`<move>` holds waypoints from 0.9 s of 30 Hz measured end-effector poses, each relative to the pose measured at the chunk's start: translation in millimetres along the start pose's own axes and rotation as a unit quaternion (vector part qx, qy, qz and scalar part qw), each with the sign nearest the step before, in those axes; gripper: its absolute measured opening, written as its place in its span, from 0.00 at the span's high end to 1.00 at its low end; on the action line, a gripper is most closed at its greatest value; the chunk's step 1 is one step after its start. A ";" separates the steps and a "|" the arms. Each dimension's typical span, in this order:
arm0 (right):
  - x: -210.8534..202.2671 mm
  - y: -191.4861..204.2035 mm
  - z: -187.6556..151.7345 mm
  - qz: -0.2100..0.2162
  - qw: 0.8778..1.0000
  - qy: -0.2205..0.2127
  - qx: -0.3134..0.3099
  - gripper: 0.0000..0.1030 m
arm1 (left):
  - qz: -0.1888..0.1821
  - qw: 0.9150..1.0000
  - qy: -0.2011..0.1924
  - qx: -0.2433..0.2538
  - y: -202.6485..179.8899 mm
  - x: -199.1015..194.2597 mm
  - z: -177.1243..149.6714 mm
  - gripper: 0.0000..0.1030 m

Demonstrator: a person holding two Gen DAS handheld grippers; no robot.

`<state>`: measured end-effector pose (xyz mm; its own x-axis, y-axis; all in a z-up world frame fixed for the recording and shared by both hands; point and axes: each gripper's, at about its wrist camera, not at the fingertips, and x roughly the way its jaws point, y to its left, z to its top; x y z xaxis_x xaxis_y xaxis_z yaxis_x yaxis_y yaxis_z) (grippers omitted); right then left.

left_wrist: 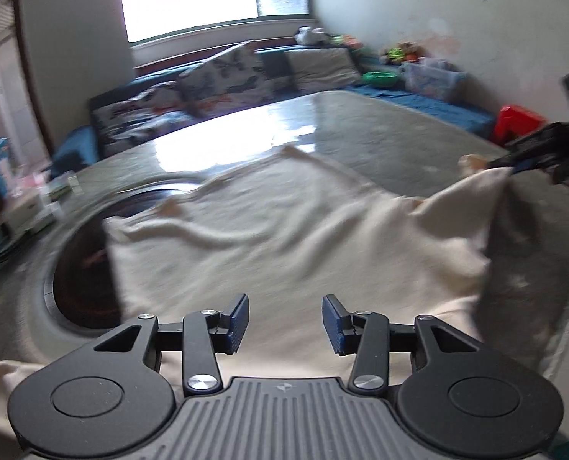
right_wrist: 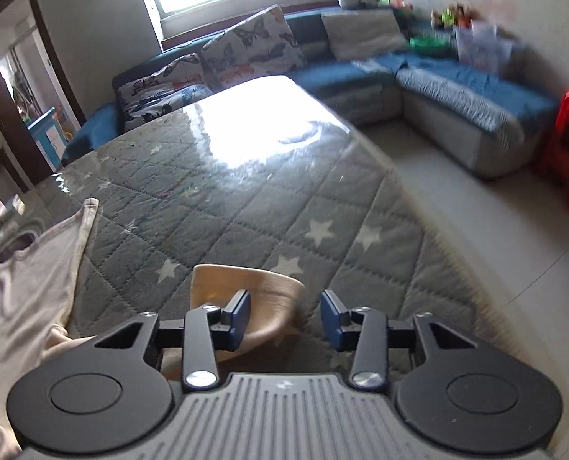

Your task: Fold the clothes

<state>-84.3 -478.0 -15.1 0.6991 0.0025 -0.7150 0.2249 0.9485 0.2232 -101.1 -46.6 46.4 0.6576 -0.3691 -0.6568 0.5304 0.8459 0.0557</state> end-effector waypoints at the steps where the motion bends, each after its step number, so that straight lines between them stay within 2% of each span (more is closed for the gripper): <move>1: 0.4 0.9 -1.0 0.006 1.000 0.001 0.004 0.73 | -0.015 1.000 -0.001 0.003 -8.0 3.1 3.5 0.56; 2: -1.5 3.5 -0.4 0.012 1.000 0.001 0.004 0.85 | -0.030 1.000 -0.003 0.007 -15.8 6.3 7.0 0.56; 3: -4.6 5.8 1.1 0.013 1.000 -0.007 0.002 0.90 | -0.045 0.999 -0.004 0.010 -23.6 9.4 10.4 0.56; 5: -10.6 10.3 4.0 0.015 1.000 -0.021 -0.001 0.95 | -0.070 0.997 -0.005 0.020 -37.8 16.9 14.2 0.56; 9: -44.8 20.3 7.6 0.010 0.995 -0.091 -0.025 0.96 | -0.101 0.994 0.006 0.044 -62.5 29.7 11.4 0.56; 13: -80.4 28.5 9.4 -0.003 0.985 -0.162 -0.050 0.96 | -0.124 0.990 0.023 0.062 -75.5 37.9 3.7 0.55; 16: -80.0 18.1 -1.6 -0.056 0.985 -0.156 -0.054 0.92 | -0.128 0.988 0.016 0.082 -77.5 33.5 -3.2 0.53; 20: -64.7 3.4 -14.0 -0.105 0.986 -0.117 -0.056 0.88 | -0.136 0.987 0.020 0.082 -73.3 29.6 -4.7 0.53; 22: -61.4 9.1 -15.5 -0.083 0.989 -0.103 -0.065 0.87 | -0.135 0.987 0.021 0.080 -73.6 29.0 -3.6 0.53; 24: -53.8 22.4 -15.2 -0.058 0.991 -0.084 -0.088 0.79 | -0.134 0.988 0.022 0.078 -74.1 28.7 -2.8 0.53; 27: -31.8 40.9 -11.9 -0.029 0.992 -0.052 -0.108 0.74 | -0.136 0.987 0.023 0.077 -73.6 26.7 -4.8 0.53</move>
<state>-105.4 -435.5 8.8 0.7583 -0.0763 -0.6474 0.1238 0.9919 0.0281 -125.2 -116.8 21.2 0.4556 -0.5540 -0.6968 0.7614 0.6481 -0.0175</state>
